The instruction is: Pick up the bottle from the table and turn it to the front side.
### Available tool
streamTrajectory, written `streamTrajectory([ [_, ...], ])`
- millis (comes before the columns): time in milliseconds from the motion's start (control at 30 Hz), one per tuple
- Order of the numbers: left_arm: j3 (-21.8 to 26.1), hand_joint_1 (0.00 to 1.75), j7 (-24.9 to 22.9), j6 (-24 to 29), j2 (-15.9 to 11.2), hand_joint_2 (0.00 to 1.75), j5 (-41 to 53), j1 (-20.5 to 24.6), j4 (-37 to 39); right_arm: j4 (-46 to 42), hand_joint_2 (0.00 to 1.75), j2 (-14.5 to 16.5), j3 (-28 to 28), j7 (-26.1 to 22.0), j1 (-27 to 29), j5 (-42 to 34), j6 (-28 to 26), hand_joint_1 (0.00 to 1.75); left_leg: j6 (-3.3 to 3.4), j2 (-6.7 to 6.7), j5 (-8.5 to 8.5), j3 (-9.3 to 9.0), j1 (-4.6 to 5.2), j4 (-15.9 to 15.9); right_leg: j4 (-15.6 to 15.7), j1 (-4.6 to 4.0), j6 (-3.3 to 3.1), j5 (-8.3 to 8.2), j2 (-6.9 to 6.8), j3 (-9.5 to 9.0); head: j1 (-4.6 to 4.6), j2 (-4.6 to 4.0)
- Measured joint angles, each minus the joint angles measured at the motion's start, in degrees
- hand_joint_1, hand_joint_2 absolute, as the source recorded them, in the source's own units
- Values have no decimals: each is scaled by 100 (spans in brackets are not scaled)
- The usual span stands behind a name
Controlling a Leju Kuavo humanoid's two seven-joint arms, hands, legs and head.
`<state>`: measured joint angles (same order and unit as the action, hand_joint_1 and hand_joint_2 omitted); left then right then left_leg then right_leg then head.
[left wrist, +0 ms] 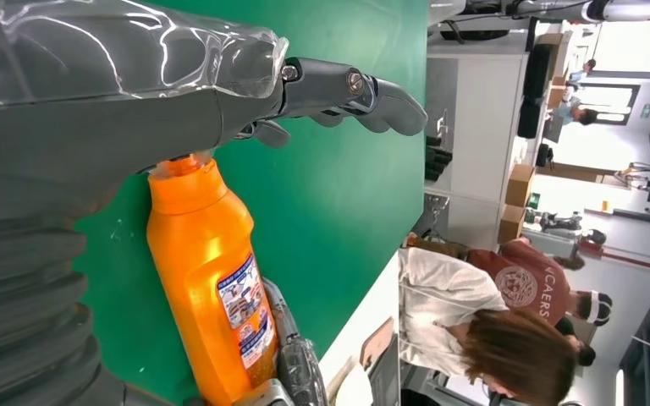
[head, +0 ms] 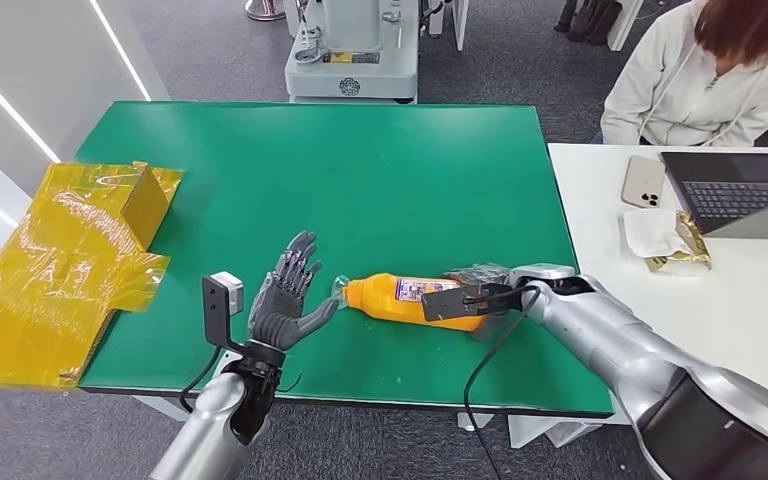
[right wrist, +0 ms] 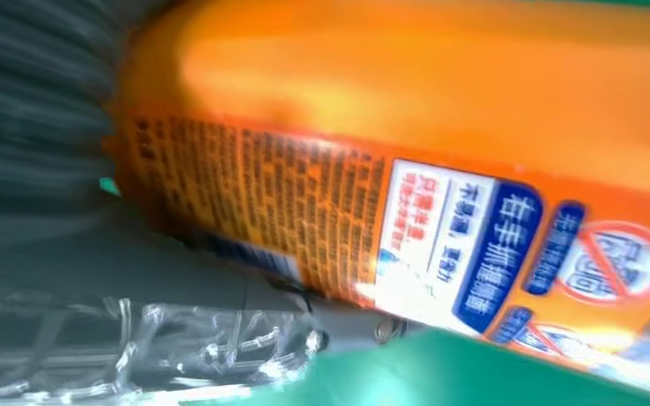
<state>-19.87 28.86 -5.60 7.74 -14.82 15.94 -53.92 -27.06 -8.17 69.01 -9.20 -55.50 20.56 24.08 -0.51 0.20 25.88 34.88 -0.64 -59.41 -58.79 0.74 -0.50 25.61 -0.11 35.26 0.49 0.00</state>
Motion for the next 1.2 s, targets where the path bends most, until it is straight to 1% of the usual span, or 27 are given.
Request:
streamTrajectory([
  [67, 0, 0, 4, -5, 0, 175, 5, -8, 0, -20, 175, -39, -7, -5, 105, 52, -261, 17, -1, 9, 3, -11, 0, 1, 2, 0, 0, 0, 8, -7, 0, 0],
  [200, 0, 0, 6, -10, 0, 175, 8, 12, 0, -68, 175, -111, -51, 8, 219, 102, -427, 17, -2, 14, 6, -41, -1, 3, 6, -1, 1, 2, 13, -35, -1, 0],
  [267, 0, 0, 6, -11, 1, 175, 7, 23, 0, -88, 175, -130, -75, 25, 242, 103, -426, 96, -2, 13, 5, -47, -1, 4, 6, -1, 1, 1, 13, -43, -1, 0],
  [333, 0, 0, 5, -13, 3, 175, 5, 25, 0, -101, 175, -139, -95, 44, 260, 103, -422, 171, -1, 13, 4, -56, -1, 3, 6, -1, 1, -1, 13, -52, -1, 0],
  [433, 0, 0, 5, -27, 9, 175, -1, 25, 0, -135, 175, -173, -126, 74, 298, 104, -458, 160, -1, 13, 4, -75, -1, 3, 7, -1, 1, -2, 14, -70, 0, 0],
  [567, 0, 0, -7, -50, 16, 175, -2, 23, 0, -241, 175, -256, -214, 102, 408, 146, -645, 173, -1, 13, 5, -85, 0, 2, 9, -1, 2, -2, 13, -81, 0, 0],
  [633, 0, 0, -8, -66, 31, 175, -3, 22, 0, -306, 175, -303, -280, 119, 483, 174, -735, 175, -1, 10, 5, -85, 0, 2, 10, -1, 2, -2, 9, -84, 1, 0],
  [800, 0, 0, -8, -79, 45, 175, -19, 7, 0, -474, 175, -402, -473, 77, 691, 245, -1032, 175, 0, 10, 5, -91, -1, 2, 12, -1, 3, -2, 8, -92, -1, 0],
  [1000, 0, 0, -8, -73, 64, 175, -2, -93, -1, -611, 175, -450, -756, 34, 907, 362, -1315, 175, 0, 12, 6, -95, -1, 3, 16, -1, 3, -2, 11, -96, 0, 0],
  [1100, 0, 0, -5, -52, 75, 175, 18, -131, -7, -693, 175, -457, -990, -225, 1086, 69, -1401, 175, 0, 10, 6, -95, -1, 3, 17, -2, 3, -2, 9, -99, 0, 0],
  [1200, 0, 0, 8, -19, 89, 175, 50, -197, -18, -815, 175, -456, -1426, -695, 1428, -610, -1346, 175, 0, 10, 6, -93, -1, 3, 17, -2, 4, -2, 8, -99, 1, 0],
])
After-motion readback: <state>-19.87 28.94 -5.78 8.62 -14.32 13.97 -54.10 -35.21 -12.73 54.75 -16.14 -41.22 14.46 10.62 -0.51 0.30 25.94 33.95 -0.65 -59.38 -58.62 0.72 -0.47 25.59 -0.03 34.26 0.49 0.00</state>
